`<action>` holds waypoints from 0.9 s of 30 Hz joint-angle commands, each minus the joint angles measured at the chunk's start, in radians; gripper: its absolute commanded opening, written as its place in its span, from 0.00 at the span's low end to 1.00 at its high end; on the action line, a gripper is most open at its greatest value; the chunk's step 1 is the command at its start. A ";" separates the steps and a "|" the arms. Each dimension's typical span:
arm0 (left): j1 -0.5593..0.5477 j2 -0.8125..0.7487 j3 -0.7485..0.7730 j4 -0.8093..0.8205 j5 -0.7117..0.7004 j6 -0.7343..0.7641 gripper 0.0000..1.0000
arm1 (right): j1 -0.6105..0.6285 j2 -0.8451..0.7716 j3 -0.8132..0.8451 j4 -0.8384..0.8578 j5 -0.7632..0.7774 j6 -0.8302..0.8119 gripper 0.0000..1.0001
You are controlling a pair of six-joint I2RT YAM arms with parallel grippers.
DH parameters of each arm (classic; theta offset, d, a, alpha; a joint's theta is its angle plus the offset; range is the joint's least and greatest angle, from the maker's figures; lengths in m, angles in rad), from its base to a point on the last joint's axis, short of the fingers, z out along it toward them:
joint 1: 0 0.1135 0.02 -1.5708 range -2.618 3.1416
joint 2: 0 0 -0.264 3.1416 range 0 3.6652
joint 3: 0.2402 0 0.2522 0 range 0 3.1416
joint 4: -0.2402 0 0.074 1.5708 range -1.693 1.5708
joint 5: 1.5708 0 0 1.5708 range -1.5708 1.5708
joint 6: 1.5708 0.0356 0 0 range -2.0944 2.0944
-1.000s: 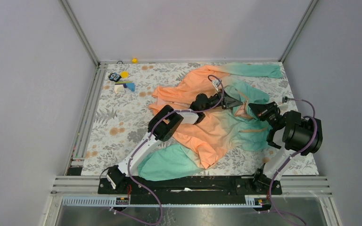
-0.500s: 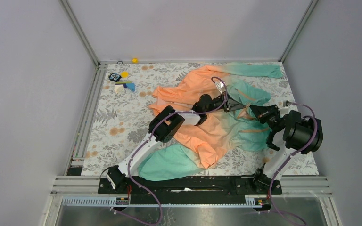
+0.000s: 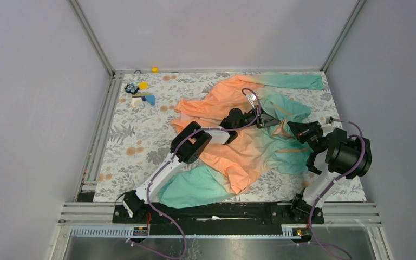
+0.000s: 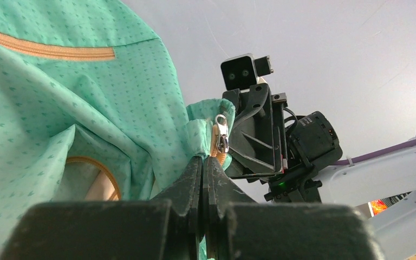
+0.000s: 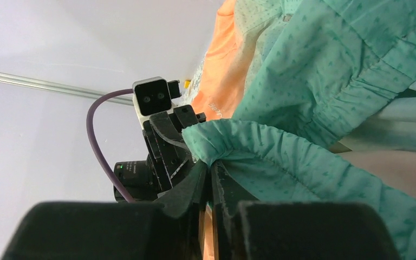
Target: Zip up the jacket
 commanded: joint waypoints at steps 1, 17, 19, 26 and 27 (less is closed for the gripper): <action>0.004 -0.036 0.008 0.036 0.022 -0.012 0.00 | -0.009 0.008 0.009 0.153 -0.009 0.001 0.17; -0.001 -0.016 0.019 0.037 0.023 -0.028 0.00 | 0.001 -0.065 0.050 -0.032 0.011 -0.090 0.38; -0.001 -0.016 0.019 0.038 0.023 -0.027 0.00 | 0.008 -0.052 0.060 -0.034 0.011 -0.090 0.35; -0.004 -0.028 0.020 0.015 0.020 0.003 0.00 | 0.033 -0.043 0.080 -0.068 0.013 -0.113 0.39; -0.004 -0.028 0.020 0.015 0.021 0.003 0.00 | 0.037 -0.048 0.084 -0.083 0.014 -0.123 0.40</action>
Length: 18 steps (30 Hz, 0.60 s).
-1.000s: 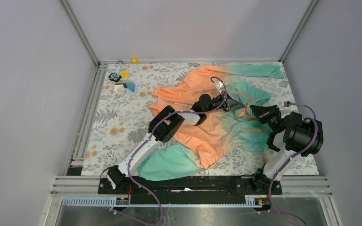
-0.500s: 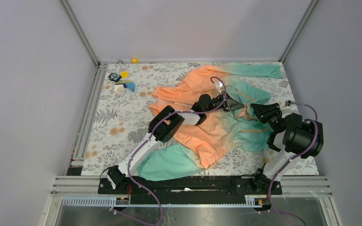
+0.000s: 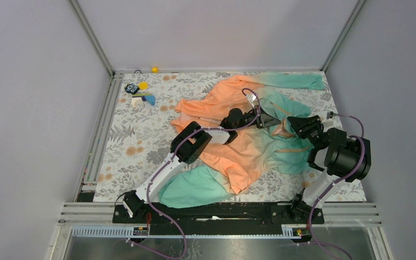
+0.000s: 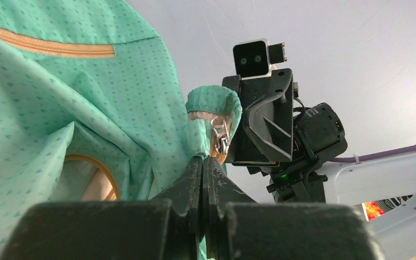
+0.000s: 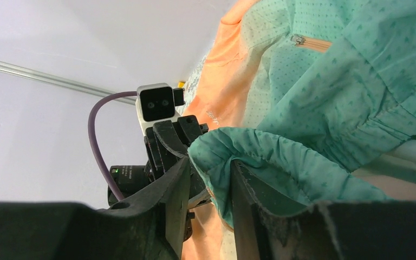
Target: Zip up the jacket
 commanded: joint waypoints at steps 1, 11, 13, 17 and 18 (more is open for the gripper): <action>-0.004 -0.030 0.020 0.017 0.021 0.027 0.00 | 0.021 -0.013 0.037 -0.028 0.007 -0.063 0.40; -0.006 -0.044 0.008 0.022 0.026 0.033 0.00 | 0.035 -0.045 0.042 -0.128 0.042 -0.132 0.41; -0.005 -0.046 0.003 0.023 0.024 0.036 0.00 | 0.036 -0.045 0.037 -0.117 0.049 -0.127 0.36; -0.006 -0.046 0.001 0.025 0.024 0.038 0.00 | 0.036 -0.041 0.034 -0.090 0.056 -0.109 0.25; -0.006 -0.047 0.001 0.025 0.023 0.038 0.00 | 0.035 -0.040 0.033 -0.085 0.056 -0.103 0.25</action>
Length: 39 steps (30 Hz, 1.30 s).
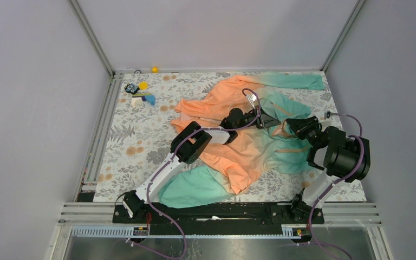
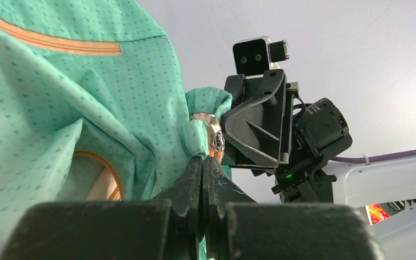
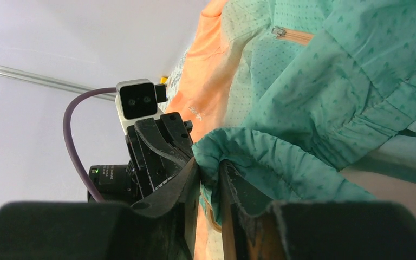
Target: Zip up the jacket
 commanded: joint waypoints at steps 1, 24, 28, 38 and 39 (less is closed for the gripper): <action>-0.005 -0.047 0.000 0.049 0.021 0.027 0.00 | 0.006 -0.030 0.012 0.044 0.027 0.001 0.25; 0.044 -0.337 -0.241 -0.183 -0.034 0.212 0.71 | -0.005 0.071 0.009 0.359 -0.062 0.070 0.00; 0.047 -0.367 -0.095 -0.547 -0.069 0.241 0.73 | -0.005 0.058 0.011 0.363 -0.092 0.051 0.00; 0.040 -0.227 0.355 -1.174 -0.157 0.382 0.63 | 0.006 0.009 0.005 0.365 -0.135 -0.008 0.00; 0.036 -0.233 0.356 -1.183 -0.183 0.415 0.60 | 0.006 0.010 0.006 0.365 -0.137 -0.007 0.00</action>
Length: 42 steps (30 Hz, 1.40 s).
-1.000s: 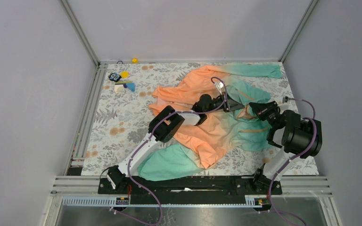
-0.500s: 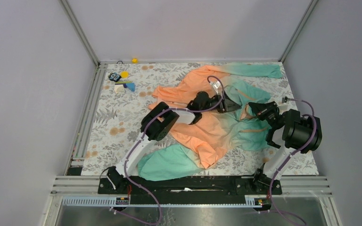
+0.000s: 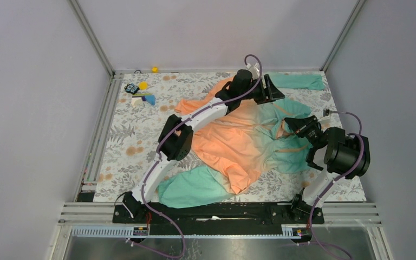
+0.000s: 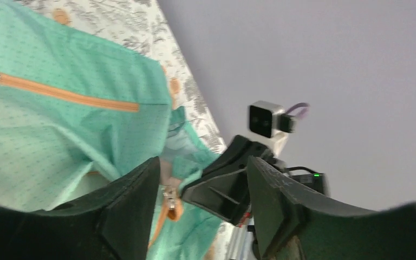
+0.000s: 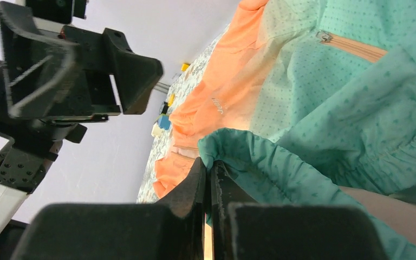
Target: Zip up the jacket
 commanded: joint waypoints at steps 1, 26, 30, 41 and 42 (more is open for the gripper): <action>-0.016 0.020 0.034 -0.195 -0.101 0.146 0.57 | 0.006 -0.041 0.010 0.173 -0.047 -0.042 0.00; -0.068 0.103 0.100 -0.086 -0.113 0.050 0.42 | 0.022 -0.036 0.024 0.175 -0.068 -0.029 0.00; -0.078 0.092 0.091 -0.080 -0.103 0.050 0.46 | 0.023 -0.035 0.024 0.175 -0.067 -0.028 0.00; -0.091 0.068 0.071 -0.094 -0.086 0.079 0.36 | 0.023 -0.036 0.024 0.174 -0.069 -0.024 0.00; -0.091 0.059 0.059 -0.093 -0.089 0.085 0.35 | 0.023 -0.035 0.025 0.174 -0.069 -0.023 0.00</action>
